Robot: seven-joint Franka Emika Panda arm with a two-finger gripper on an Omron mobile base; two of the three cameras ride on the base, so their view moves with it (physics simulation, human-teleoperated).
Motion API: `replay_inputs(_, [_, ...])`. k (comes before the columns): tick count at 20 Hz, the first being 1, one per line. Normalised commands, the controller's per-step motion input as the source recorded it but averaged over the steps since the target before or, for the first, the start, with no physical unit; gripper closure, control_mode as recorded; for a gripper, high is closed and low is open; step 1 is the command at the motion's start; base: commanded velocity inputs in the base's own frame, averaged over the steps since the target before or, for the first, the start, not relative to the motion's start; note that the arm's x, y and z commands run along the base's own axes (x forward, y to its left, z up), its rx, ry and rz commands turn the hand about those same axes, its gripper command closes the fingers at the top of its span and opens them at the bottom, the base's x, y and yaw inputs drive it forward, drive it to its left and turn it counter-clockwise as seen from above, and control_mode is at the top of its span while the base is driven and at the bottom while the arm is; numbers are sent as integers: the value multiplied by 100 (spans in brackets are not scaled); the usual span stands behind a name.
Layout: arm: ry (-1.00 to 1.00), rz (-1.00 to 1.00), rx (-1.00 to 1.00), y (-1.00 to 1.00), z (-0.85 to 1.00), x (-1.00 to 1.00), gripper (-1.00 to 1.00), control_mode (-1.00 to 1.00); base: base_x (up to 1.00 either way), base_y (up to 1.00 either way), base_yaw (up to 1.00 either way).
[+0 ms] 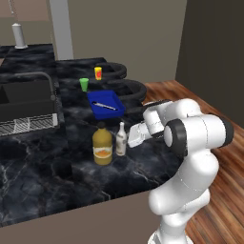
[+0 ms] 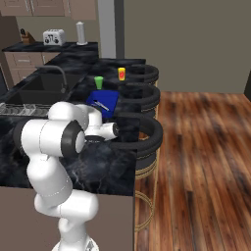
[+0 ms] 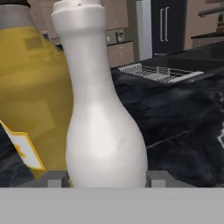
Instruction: Place the drinks on the dining counter in a tight cluster.
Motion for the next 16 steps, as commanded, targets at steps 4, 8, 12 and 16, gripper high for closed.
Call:
replay_inputs(4, [0,0,0,0,0,0,-100,-100,0,0,0])
replay_inputs(8, [0,0,0,0,0,0,-100,-100,0,0,0])
replay_inputs(12, [0,0,0,0,0,0,-100,-100,0,0,0])
replay_inputs(16, [0,-1,0,-30,0,-6,-100,-100,0,0,0])
